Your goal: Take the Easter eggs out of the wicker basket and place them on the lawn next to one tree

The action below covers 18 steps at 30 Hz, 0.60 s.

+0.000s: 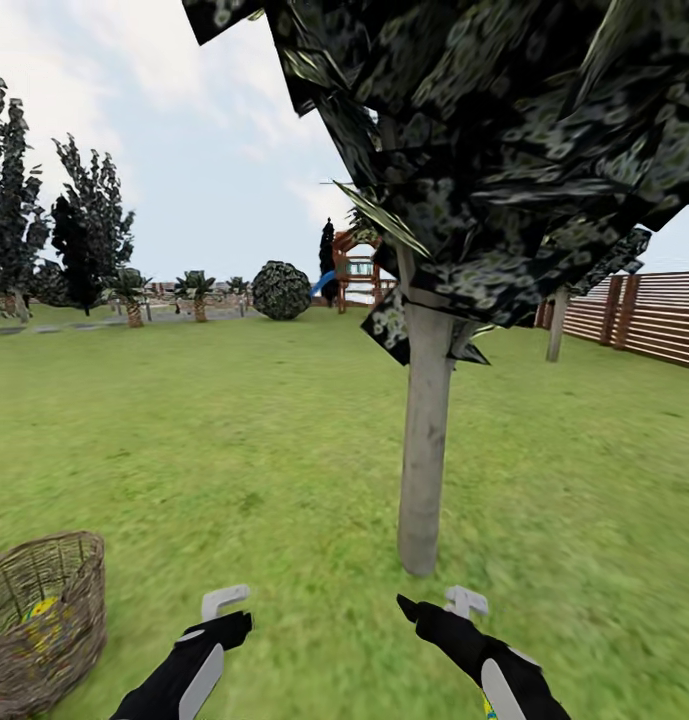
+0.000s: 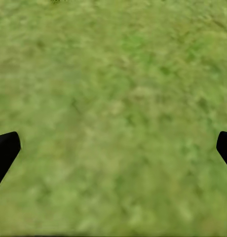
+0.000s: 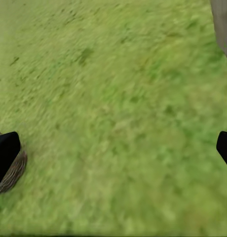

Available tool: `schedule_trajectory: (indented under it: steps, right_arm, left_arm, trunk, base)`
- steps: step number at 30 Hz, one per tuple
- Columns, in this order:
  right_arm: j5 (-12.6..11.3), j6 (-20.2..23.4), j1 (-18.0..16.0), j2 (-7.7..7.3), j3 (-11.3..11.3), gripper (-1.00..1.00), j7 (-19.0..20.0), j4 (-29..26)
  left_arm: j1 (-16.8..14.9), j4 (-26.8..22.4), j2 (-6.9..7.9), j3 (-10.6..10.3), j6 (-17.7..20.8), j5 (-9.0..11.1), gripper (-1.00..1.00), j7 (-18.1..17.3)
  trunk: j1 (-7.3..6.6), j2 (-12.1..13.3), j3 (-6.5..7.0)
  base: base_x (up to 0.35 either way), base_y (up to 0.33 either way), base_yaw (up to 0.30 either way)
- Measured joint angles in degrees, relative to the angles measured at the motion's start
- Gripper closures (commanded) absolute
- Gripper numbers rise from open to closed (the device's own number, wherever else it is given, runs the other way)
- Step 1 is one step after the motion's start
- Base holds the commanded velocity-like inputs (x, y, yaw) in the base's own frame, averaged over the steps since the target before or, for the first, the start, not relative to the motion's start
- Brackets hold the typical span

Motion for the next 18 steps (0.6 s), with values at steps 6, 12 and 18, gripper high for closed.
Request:
schedule_trajectory:
  steps: [6,12,18]
  right_arm:
    - [0.0,0.0,0.0,0.00,0.0,-1.00,0.0,0.0]
    - [0.0,0.0,0.0,0.00,0.0,-1.00,0.0,0.0]
    - [0.0,-0.1,0.0,0.00,0.1,-1.00,0.0,0.0]
  left_arm:
    - [0.0,0.0,-0.04,0.0,0.0,0.0,-1.00,0.0]
    - [0.0,0.0,-0.04,0.0,0.0,0.0,-1.00,0.0]
    - [0.0,0.0,-0.04,0.0,0.0,0.0,-1.00,0.0]
  trunk:
    - [-1.32,2.4,1.08]
    - [-2.64,4.8,2.15]
    - [-3.96,7.2,3.23]
  base:
    - [0.000,0.000,0.290]
    - [0.000,0.000,0.290]
    - [0.000,0.000,0.290]
